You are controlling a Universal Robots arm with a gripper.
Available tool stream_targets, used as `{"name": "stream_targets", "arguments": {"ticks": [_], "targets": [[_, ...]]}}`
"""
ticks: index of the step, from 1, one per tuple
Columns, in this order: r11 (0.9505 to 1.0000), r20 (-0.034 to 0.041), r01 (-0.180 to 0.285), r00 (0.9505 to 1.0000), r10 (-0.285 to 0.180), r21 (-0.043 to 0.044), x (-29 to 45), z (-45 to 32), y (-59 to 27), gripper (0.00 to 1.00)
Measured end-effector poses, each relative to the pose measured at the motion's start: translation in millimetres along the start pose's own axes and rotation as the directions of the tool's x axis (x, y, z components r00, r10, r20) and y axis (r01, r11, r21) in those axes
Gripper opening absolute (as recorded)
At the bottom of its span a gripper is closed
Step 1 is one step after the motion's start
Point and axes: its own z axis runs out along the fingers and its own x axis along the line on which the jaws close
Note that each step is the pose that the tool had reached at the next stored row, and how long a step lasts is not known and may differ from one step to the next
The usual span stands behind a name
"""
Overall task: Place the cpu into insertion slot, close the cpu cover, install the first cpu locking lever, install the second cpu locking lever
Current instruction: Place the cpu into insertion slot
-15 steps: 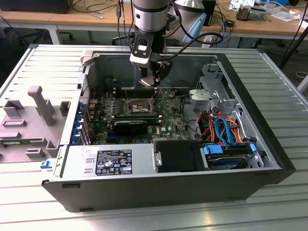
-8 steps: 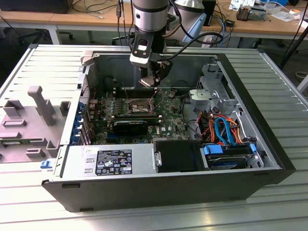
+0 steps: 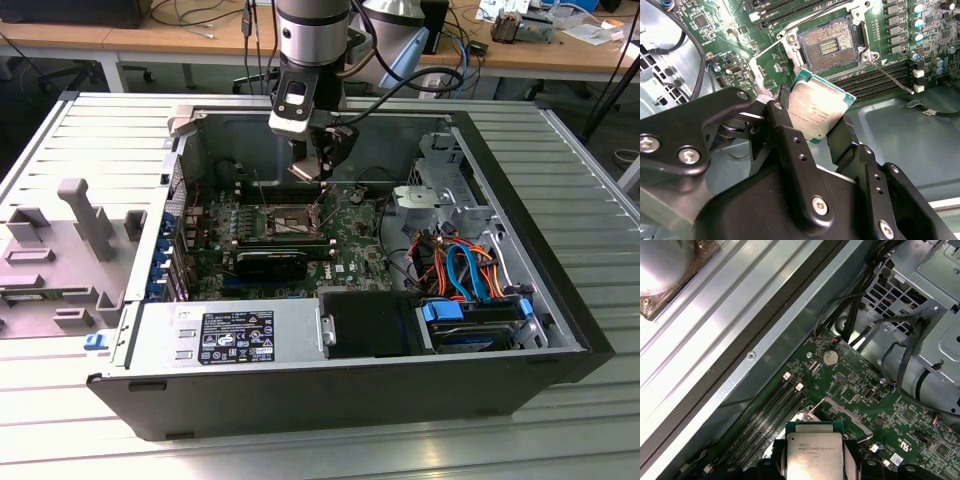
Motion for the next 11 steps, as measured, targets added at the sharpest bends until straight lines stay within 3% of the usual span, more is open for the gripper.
{"name": "stream_targets", "arguments": {"ticks": [11], "targets": [[0.9996,0.0025,-0.029,0.9996,0.029,-0.0002,0.0,0.0,0.0,0.54]]}}
